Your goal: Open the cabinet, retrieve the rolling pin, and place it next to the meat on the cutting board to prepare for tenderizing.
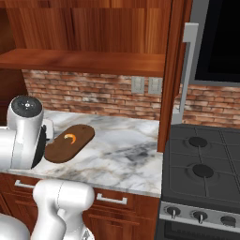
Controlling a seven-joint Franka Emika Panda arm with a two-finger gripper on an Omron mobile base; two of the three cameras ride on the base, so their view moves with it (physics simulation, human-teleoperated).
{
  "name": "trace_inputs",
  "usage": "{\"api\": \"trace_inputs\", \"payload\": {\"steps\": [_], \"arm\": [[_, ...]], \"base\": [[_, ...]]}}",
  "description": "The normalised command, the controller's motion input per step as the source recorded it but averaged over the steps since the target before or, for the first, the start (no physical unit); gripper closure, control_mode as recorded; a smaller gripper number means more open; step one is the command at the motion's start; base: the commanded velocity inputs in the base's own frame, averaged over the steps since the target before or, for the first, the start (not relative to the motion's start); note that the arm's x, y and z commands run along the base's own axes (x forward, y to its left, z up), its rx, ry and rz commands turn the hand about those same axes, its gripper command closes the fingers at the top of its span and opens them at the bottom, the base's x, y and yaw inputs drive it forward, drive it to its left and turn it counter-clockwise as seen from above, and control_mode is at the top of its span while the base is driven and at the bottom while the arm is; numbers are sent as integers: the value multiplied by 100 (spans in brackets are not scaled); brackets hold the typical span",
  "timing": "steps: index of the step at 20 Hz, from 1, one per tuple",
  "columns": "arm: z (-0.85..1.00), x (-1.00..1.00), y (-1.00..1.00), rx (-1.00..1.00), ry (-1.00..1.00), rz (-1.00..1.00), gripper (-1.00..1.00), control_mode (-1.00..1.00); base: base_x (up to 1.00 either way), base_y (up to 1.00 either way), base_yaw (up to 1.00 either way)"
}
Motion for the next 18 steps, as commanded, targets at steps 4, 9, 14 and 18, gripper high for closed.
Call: {"api": "trace_inputs", "payload": {"steps": [4,9,14,18], "arm": [[-39,14,0,0,-1,2,100,-100],[-35,27,0,0,0,0,100,-100],[-37,40,0,-1,-2,0,100,-100],[-41,37,0,-2,-7,0,100,-100]], "base": [[0,0,0],[0,0,0],[0,0,0],[0,0,0]]}}
